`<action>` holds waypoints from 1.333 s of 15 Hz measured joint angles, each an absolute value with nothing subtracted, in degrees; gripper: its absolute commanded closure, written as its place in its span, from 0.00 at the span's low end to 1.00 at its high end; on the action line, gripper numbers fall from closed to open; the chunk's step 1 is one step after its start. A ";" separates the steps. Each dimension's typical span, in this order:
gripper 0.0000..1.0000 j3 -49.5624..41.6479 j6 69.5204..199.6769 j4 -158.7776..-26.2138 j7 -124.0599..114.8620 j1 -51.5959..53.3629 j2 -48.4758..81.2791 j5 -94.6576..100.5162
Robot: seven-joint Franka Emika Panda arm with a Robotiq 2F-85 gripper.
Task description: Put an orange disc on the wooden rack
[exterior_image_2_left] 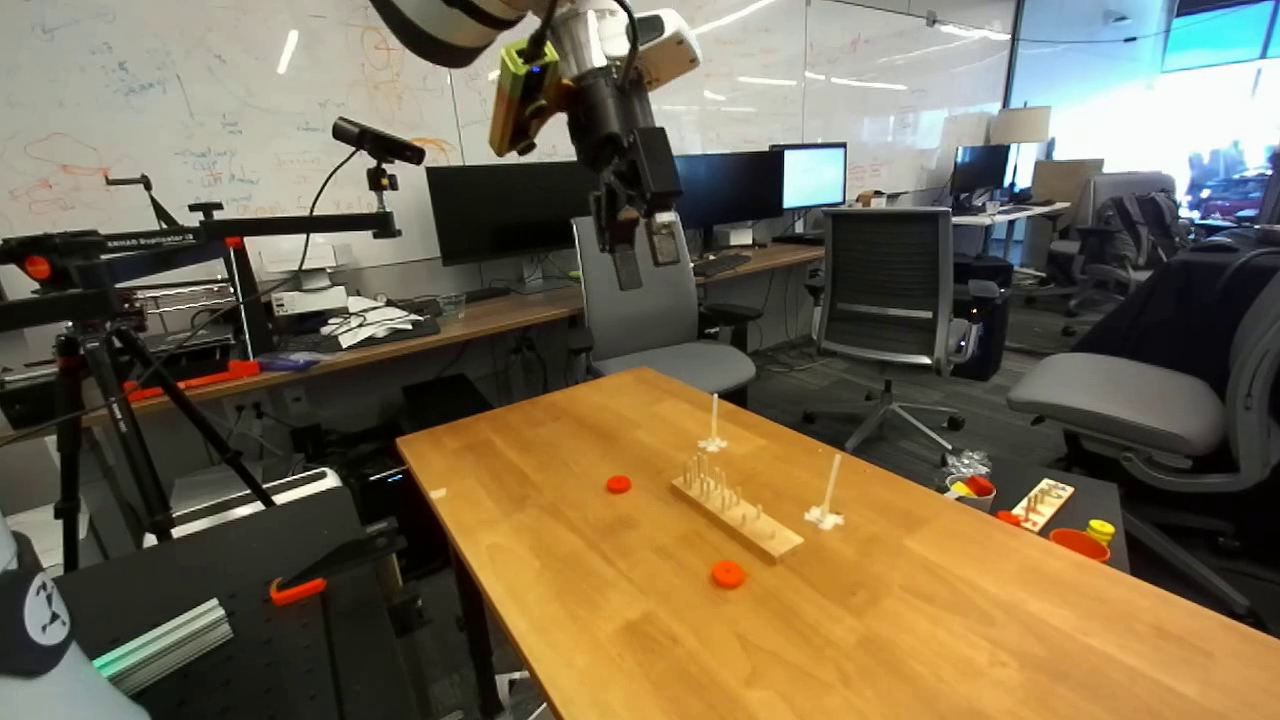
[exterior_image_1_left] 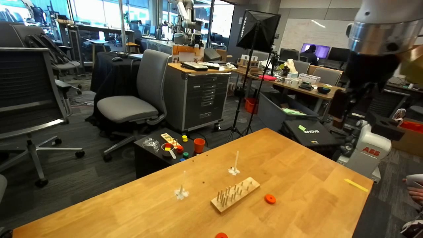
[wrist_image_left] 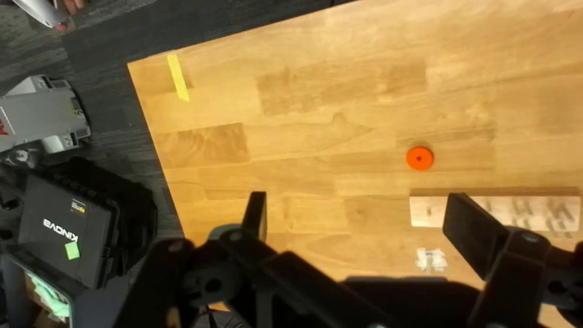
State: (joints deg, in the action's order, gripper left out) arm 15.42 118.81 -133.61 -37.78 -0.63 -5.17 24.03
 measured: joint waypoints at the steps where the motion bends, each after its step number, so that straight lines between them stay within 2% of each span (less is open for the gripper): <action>1: 0.00 14.55 118.76 -130.87 -39.15 -0.55 -1.53 24.28; 5: 0.00 9.64 118.62 -119.52 -31.21 -0.16 10.56 13.79; 9: 0.00 5.72 115.50 -112.79 -22.54 -0.56 14.27 1.58; 16: 0.00 4.90 114.51 -111.98 -21.87 -0.21 14.79 0.42; 20: 0.00 3.50 116.76 -111.20 -21.88 -0.21 21.72 -3.61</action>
